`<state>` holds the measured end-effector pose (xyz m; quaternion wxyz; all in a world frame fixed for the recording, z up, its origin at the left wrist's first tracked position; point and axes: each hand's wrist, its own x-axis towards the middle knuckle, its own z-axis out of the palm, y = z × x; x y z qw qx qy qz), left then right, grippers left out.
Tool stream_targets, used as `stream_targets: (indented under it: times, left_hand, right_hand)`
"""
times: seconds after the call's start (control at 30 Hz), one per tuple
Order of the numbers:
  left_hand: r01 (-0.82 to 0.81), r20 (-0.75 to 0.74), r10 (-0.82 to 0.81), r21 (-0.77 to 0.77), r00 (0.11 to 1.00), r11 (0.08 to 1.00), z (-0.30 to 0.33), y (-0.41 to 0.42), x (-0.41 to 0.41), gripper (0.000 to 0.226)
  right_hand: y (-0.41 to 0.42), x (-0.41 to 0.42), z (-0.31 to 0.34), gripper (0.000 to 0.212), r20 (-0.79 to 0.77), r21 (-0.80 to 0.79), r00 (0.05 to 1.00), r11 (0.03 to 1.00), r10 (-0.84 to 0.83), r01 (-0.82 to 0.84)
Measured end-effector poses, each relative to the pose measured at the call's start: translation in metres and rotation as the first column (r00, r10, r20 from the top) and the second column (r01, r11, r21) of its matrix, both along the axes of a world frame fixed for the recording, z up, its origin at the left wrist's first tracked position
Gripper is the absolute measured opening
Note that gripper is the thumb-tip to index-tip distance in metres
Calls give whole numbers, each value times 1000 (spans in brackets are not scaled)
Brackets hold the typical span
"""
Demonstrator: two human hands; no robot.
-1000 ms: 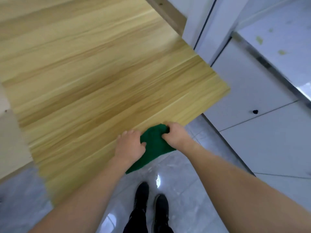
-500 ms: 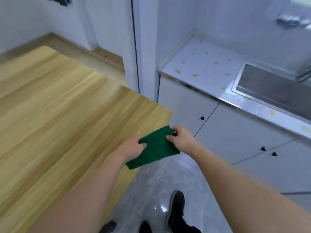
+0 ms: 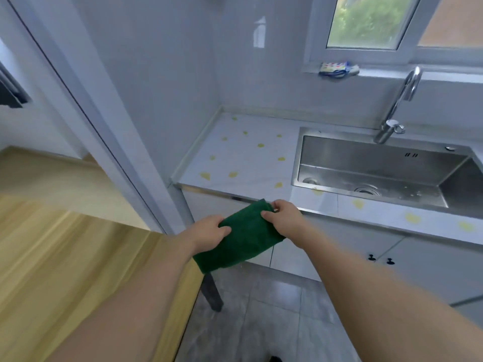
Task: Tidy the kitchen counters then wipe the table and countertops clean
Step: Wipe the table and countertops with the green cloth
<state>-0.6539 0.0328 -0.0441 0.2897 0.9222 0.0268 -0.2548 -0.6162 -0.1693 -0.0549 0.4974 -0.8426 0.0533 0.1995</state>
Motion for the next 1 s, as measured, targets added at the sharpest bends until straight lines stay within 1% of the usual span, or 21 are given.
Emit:
stream_targets:
  times: [0.13, 0.2, 0.27, 0.4, 0.47, 0.57, 0.63, 0.7, 0.8, 0.83, 0.87, 0.9, 0.93, 0.97, 1.0]
  left_hand:
    - [-13, 33, 13, -3, 999, 1000, 5, -2, 49, 22]
    - [-18, 23, 18, -8, 1000, 1000, 8, 6, 76, 24]
    - [-33, -8, 32, -9, 999, 999, 4, 21, 106, 27]
    - [-57, -20, 57, -2, 998, 998, -11, 53, 155, 21]
    - [-61, -24, 61, -3, 998, 998, -19, 72, 183, 20]
    - [-160, -57, 156, -85, 986, 983, -32, 99, 223, 25]
    - [-256, -99, 242, -162, 965, 953, -41, 113, 247, 24]
    - [-354, -168, 321, -240, 932, 904, -56, 126, 267, 22]
    - [-529, -301, 442, -348, 845, 774, -81, 140, 293, 22]
    - [-558, -316, 466, -350, 826, 752, -83, 140, 293, 22]
    - [-558, -297, 478, -317, 826, 767, -93, 143, 297, 21]
    - [-497, -202, 461, -204, 864, 844, -99, 143, 297, 21]
    - [-391, -50, 390, -22, 919, 920, -108, 144, 298, 21]
    - [-295, 120, 279, 155, 953, 943, -117, 145, 297, 25]
    - [-216, 266, 147, 253, 953, 943, -126, 144, 296, 32]
  right_hand:
    - [-4, 43, 2, 24, -24, 38, 999, 999, -36, 37]
    - [3, 70, 1, 26, -27, 47, 998, 998, -48, 49]
    - [18, 99, -2, 28, -29, 49, 999, 998, -45, 46]
    - [52, 146, -9, 21, -52, 44, 998, 998, -47, 49]
    - [72, 172, -12, 24, -55, 25, 997, 998, -48, 50]
    - [102, 216, -17, 28, -43, -23, 999, 1000, -21, 20]
    - [124, 251, -23, 29, -26, -58, 1000, 998, 7, -9]
    - [143, 281, -31, 30, -23, -94, 1000, 995, 21, -23]
    - [162, 320, -49, 26, -26, -133, 999, 991, 24, -27]
    - [162, 324, -49, 27, -11, -141, 1000, 990, 23, -24]
    - [165, 333, -56, 29, -8, -162, 999, 986, 33, -34]
    - [165, 338, -62, 33, 4, -197, 999, 979, 46, -45]
    - [163, 342, -68, 37, 17, -250, 997, 966, 73, -66]
    - [160, 344, -75, 40, 25, -306, 994, 947, 107, -95]
    - [156, 346, -83, 42, 24, -363, 990, 924, 141, -122]
